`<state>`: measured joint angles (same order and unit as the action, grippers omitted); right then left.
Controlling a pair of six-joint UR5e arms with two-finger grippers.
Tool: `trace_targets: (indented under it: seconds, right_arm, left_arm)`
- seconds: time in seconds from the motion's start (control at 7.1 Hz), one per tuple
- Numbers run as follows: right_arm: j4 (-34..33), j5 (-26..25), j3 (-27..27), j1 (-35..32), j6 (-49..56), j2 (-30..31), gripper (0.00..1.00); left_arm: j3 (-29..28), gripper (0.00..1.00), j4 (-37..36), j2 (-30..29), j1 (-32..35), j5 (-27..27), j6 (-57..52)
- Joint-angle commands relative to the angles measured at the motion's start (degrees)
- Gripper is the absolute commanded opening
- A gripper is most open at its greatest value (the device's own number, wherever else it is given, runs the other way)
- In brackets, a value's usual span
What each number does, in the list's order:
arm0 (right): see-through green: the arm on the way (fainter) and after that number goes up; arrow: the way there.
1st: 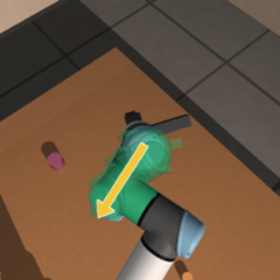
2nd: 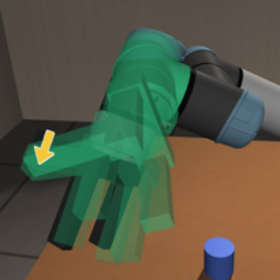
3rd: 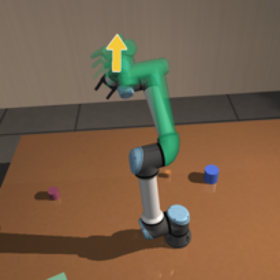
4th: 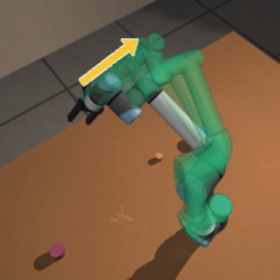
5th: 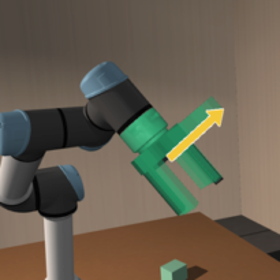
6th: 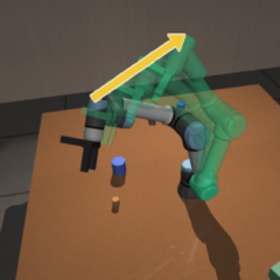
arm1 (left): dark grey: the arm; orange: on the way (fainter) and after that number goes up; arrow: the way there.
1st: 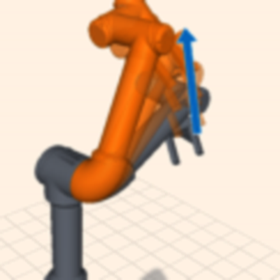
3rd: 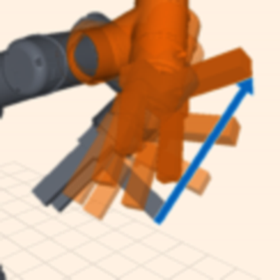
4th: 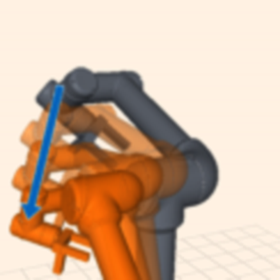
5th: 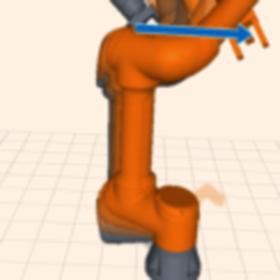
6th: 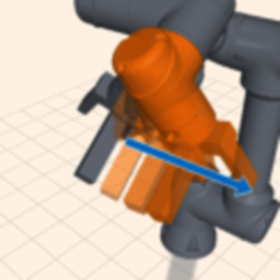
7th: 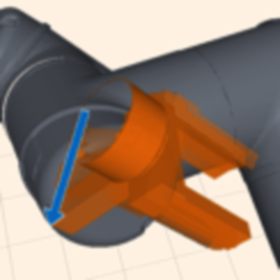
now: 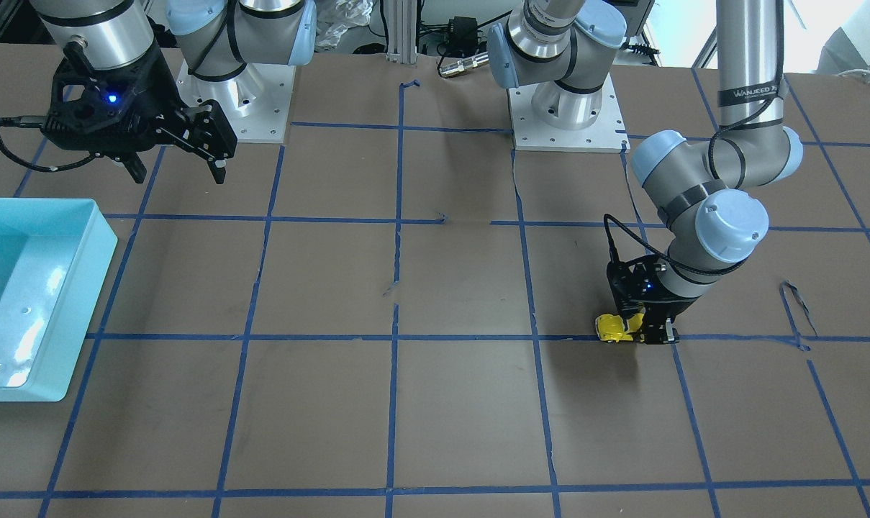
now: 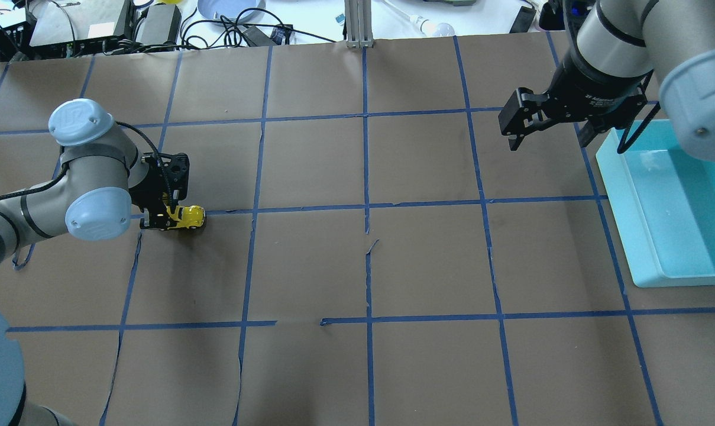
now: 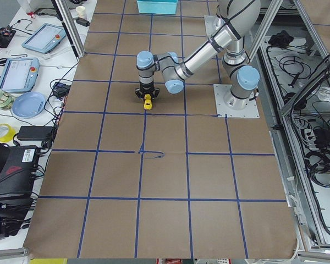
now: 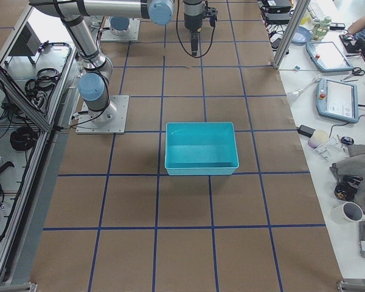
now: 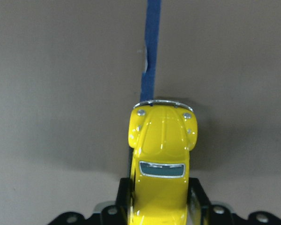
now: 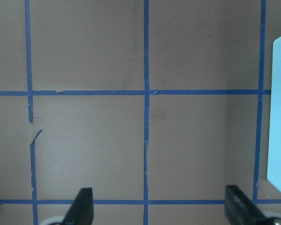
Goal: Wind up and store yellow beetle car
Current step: 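Pull the held car backward along the table with the left gripper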
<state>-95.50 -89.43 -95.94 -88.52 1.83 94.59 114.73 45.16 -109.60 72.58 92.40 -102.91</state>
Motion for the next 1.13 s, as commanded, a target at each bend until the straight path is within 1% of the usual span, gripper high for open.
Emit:
trace_targets:
  seconds: [0.0, 0.7, 0.85, 0.99]
  right_arm:
    - [-0.21, 0.04, 0.05, 0.01, -0.16, -0.02, 1.00]
    - [-0.21, -0.31, 0.06, 0.01, -0.42, -0.02, 1.00]
    - [-0.21, -0.31, 0.06, 0.01, -0.42, -0.02, 1.00]
    - [-0.82, -0.31, 0.14, 0.01, -0.34, -0.02, 1.00]
  left_arm:
    - [0.06, 0.22, 0.01, -0.17, -3.13, -0.03, -3.34]
    - [0.06, 0.23, -1.13, -0.26, -5.07, 0.32, -4.49]
    - [0.06, 0.28, -1.13, -0.26, -5.43, 0.32, -4.41]
    - [-0.12, 0.76, -1.22, -0.26, -5.43, 0.24, -3.97]
